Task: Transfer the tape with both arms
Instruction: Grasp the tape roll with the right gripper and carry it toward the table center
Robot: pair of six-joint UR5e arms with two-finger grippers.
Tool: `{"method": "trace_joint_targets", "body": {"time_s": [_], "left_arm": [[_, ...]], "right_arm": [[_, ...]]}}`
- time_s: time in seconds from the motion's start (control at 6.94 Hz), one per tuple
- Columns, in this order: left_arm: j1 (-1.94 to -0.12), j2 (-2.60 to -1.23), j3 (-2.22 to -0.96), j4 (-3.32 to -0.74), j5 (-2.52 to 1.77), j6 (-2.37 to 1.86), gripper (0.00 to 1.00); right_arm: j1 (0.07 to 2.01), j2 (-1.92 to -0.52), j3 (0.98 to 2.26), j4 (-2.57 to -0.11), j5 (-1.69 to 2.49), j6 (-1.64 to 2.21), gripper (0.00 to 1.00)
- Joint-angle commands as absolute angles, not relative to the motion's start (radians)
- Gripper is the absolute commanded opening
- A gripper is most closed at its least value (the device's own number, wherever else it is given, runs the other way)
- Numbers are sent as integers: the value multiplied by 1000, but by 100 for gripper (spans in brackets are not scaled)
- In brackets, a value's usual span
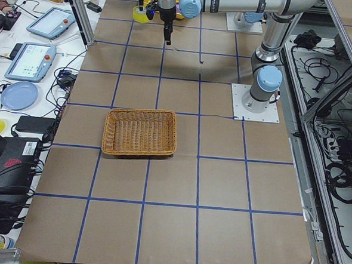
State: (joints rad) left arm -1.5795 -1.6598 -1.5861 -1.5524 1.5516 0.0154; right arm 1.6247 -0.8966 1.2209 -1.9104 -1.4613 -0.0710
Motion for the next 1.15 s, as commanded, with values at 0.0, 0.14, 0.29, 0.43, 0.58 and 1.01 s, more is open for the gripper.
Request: {"method": "trace_joint_targets", "body": {"time_s": [0.0,0.14,0.29,0.43,0.58,1.01], "left_arm": [[-1580,-1661,-1586,-1552,1551,15,100],[-1580,-1661,-1588,-1552,1552,15,100],[-1580,-1661,-1586,-1552,1552,15,100],[-1578,-1661,-1588,-1551,1552,15,100],[-1580,-1661,-1588,-1552,1552,15,100],[-1580,-1661,-1588,-1551,1552,15,100]], "right_arm": [[1695,-827,1167,-1910,-1444,127,0],[1724,-815,1145,-1910,-1358,209,0],[1747,-795,1140,-1910,-1361,228,0],[1753,-789,1146,-1910,-1367,227,0],[1755,-788,1153,-1910,-1370,224,0],[1755,-788,1169,-1910,-1381,216,100]]}}
